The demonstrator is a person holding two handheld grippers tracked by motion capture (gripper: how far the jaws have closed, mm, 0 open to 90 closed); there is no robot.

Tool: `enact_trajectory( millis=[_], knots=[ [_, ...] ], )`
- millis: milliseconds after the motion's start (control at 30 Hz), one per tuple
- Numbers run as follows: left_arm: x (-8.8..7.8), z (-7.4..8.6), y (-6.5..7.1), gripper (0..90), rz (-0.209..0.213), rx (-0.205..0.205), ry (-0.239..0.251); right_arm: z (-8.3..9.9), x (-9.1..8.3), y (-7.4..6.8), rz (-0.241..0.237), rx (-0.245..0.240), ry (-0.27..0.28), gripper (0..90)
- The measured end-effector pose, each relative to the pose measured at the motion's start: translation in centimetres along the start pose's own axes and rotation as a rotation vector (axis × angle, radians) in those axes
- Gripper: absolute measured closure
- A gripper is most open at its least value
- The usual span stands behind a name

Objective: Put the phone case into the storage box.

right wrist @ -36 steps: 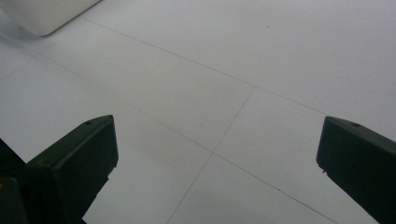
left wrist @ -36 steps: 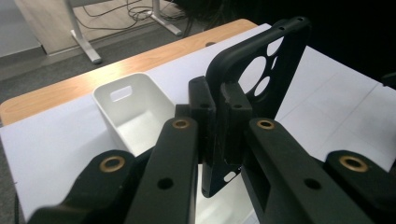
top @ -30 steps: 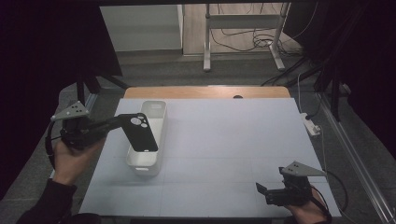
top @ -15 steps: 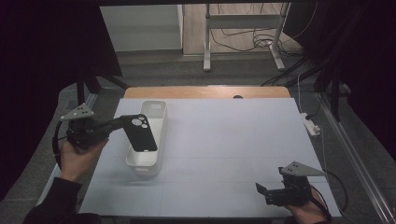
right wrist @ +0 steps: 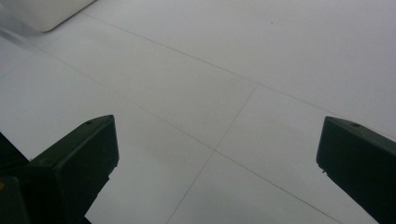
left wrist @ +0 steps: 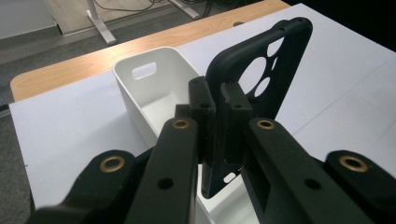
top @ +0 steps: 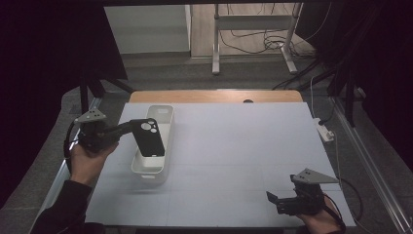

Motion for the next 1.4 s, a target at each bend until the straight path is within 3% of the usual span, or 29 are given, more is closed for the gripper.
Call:
enact_trajectory(
  millis=[700,1400],
  knots=[
    [2.5,-0.9,-1.3,85.0,-0.022,-0.015,-0.003,0.0,0.1,0.0,-0.005,-0.004,-0.016,0.0],
    [5.6,-1.9,-3.7,85.1,-0.059,-0.034,-0.013,0.0,0.2,0.0,-0.017,-0.002,-0.018,0.0]
  ],
)
Point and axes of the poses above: each handheld gripper's, and its own axes: x roughly forward along the jaws, z roughly out of its underside, y roughly to its right, the point moved 2 cm from there along x, roughly forward along the jaws, and after that the axes turned 4 degrees about -y, right-handed, at the moved point
